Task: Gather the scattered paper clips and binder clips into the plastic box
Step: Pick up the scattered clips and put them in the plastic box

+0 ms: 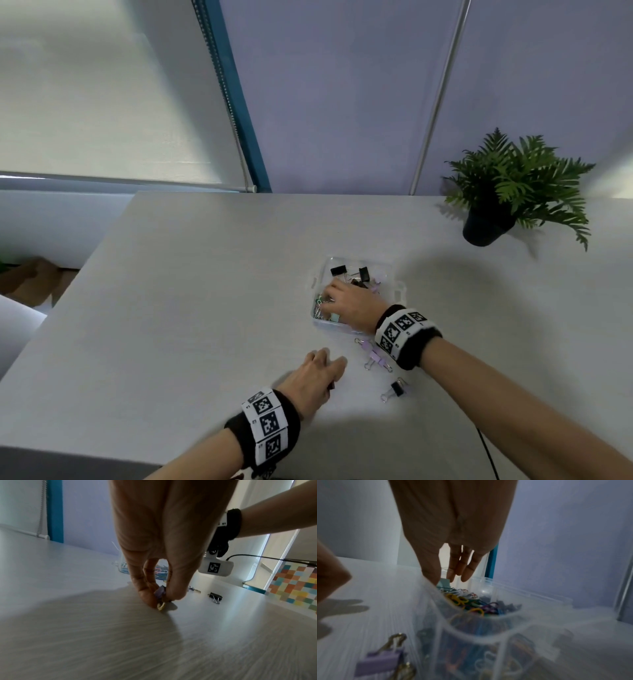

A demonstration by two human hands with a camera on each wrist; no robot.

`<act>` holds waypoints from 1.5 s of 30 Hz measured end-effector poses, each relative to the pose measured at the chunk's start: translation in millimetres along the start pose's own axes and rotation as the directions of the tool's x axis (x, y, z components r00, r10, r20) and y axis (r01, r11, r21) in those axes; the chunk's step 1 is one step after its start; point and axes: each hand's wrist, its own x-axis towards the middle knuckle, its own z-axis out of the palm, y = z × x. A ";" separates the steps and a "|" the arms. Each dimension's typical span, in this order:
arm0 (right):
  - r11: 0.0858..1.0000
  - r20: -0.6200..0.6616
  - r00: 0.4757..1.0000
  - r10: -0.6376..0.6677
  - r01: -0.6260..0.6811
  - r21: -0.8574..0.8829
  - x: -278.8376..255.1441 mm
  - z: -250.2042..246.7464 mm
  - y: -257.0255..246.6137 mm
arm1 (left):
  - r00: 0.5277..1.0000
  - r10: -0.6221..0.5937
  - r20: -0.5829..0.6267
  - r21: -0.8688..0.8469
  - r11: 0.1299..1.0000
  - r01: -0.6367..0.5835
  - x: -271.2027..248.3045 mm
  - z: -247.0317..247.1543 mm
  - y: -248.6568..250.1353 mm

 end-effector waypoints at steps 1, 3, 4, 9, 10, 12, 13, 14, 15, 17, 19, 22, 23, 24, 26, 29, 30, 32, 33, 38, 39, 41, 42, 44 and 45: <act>0.999 -0.027 1.000 -0.016 0.017 0.035 -1.7 -2.0 1.4 | 1.000 0.000 0.009 -0.019 1.000 0.000 -0.7 -1.7 -0.6; 0.988 -0.074 0.997 0.010 0.001 0.157 -6.3 -6.7 7.0 | 0.999 0.006 0.033 -0.020 1.000 -0.006 -2.9 -6.5 -1.6; 0.968 -0.096 0.992 0.077 -0.051 0.248 -10.5 -10.5 11.1 | 0.999 0.027 0.037 -0.017 1.000 -0.027 -4.5 -9.6 -2.0; 0.638 -0.108 0.828 0.550 -0.334 0.694 -38.8 -35.6 35.8 | 0.995 0.101 0.006 -0.167 0.981 -0.099 -4.4 -35.5 -9.6; 0.586 -0.120 0.774 0.622 -0.358 0.726 -43.7 -37.7 41.9 | 0.996 0.084 0.006 -0.175 0.981 -0.082 -0.7 -44.8 -11.0; 0.495 -0.143 0.652 0.744 -0.396 0.774 -49.9 -37.7 54.6 | 0.996 0.092 -0.016 -0.200 0.975 -0.093 9.2 -70.1 -10.5; 0.458 -0.146 0.601 0.786 -0.407 0.791 -51.1 -36.4 59.8 | 0.993 0.107 -0.042 -0.184 0.976 -0.113 16.2 -81.6 -10.1; 0.433 -0.143 0.567 0.811 -0.418 0.799 -51.4 -34.4 63.8 | 0.993 0.106 -0.060 -0.180 0.977 -0.116 22.5 -91.7 -11.0; 0.423 -0.135 0.556 0.820 -0.430 0.797 -51.3 -32.3 66.0 | 0.992 0.113 -0.060 -0.169 0.978 -0.122 28.3 -99.8 -10.2; 0.464 -0.113 0.593 0.797 -0.482 0.743 -50.9 -27.7 65.8 | 0.988 0.157 -0.002 -0.126 0.980 -0.156 36.9 -105.0 -7.2; 0.568 -0.116 0.672 0.731 -0.506 0.649 -52.4 -27.4 58.0 | 0.981 0.169 0.096 -0.069 0.984 -0.163 39.2 -92.3 -0.9; 0.717 -0.156 0.769 0.620 -0.474 0.511 -63.3 -37.1 30.7 | 0.978 0.048 0.202 0.075 0.995 -0.065 29.5 -55.0 0.0; 0.747 -0.150 0.796 0.586 -0.460 0.481 -70.4 -40.4 16.8 | 0.978 0.024 0.208 0.110 0.993 -0.048 25.7 -42.1 -2.8; 0.773 -0.114 0.830 0.545 -0.446 0.452 -80.3 -40.9 1.9 | 0.980 0.004 0.201 0.139 0.990 -0.033 22.3 -31.8 -5.1; 0.840 0.044 0.902 0.429 -0.417 0.348 -104.0 -33.9 -26.3 | 0.985 -0.022 0.174 0.180 0.984 -0.010 17.9 -15.3 -10.5; 0.901 0.336 0.879 0.338 -0.406 0.154 -136.6 -10.1 -56.3 | 0.989 0.017 0.150 0.174 0.984 -0.043 12.3 -7.2 -10.6; 0.905 0.375 0.866 0.332 -0.404 0.133 -143.2 -2.6 -62.0 | 0.988 0.032 0.148 0.165 0.985 -0.056 10.2 -8.3 -9.3; 0.903 0.370 0.865 0.338 -0.409 0.132 -149.0 10.4 -67.9 | 0.990 0.053 0.130 0.143 0.987 -0.071 7.3 -14.2 -5.9; 0.898 0.338 0.876 0.344 -0.412 0.153 -149.6 15.8 -69.4 | 0.990 0.068 0.123 0.130 0.988 -0.084 6.8 -18.4 -4.0; 0.873 0.267 0.895 0.356 -0.421 0.247 -147.4 34.3 -68.0 | 0.980 0.193 -0.041 -0.042 0.980 -0.195 25.3 -74.2 12.2; 0.873 0.272 0.893 0.358 -0.423 0.241 -146.0 33.9 -67.8 | 0.976 0.196 -0.098 -0.060 0.977 -0.203 35.1 -91.2 14.1; 0.870 0.277 0.889 0.366 -0.432 0.238 -143.6 31.4 -67.9 | 0.973 0.150 -0.178 -0.081 0.983 -0.167 58.1 -122.8 14.7; 0.867 0.285 0.884 0.371 -0.440 0.236 -142.3 29.2 -67.7 | 0.972 0.120 -0.202 -0.081 0.987 -0.139 70.5 -134.9 13.3; 0.874 0.296 0.873 0.387 -0.450 0.185 -139.9 25.7 -69.8 | 0.974 0.073 -0.214 -0.071 0.993 -0.090 95.6 -150.5 8.6; 0.883 0.277 0.876 0.395 -0.446 0.148 -139.1 23.6 -72.1 | 0.978 0.049 -0.204 -0.058 0.996 -0.062 107.0 -153.4 5.5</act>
